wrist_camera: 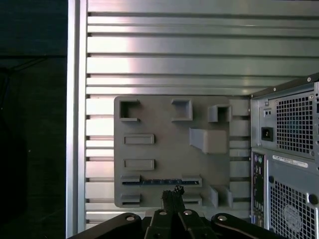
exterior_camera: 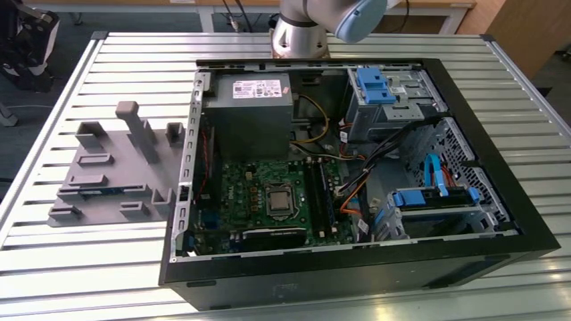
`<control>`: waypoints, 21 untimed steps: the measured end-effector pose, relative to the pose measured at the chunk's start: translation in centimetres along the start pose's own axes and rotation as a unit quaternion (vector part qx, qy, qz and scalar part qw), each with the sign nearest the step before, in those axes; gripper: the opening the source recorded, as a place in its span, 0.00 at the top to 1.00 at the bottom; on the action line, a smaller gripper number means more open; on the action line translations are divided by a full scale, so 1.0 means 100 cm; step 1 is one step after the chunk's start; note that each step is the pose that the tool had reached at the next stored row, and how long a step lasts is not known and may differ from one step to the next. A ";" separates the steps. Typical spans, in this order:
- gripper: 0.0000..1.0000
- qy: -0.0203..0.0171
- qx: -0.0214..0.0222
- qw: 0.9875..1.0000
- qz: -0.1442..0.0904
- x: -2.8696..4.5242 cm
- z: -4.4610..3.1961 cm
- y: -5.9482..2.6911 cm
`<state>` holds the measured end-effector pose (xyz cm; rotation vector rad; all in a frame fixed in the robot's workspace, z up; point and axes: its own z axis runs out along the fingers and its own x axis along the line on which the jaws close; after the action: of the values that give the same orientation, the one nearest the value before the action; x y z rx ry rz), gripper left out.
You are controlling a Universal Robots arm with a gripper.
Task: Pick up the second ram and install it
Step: 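Pick up the second ram and move it above second insertion slot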
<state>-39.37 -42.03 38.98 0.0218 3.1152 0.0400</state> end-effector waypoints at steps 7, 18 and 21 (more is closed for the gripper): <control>0.89 0.000 0.000 1.000 -0.013 0.0001 0.0000 0.0000; 0.89 0.001 -0.001 0.999 -0.038 0.0001 0.0001 0.0000; 0.89 0.001 -0.001 0.999 -0.047 0.0001 0.0002 0.0000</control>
<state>-39.39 -42.03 38.96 -0.1239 3.1139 0.0413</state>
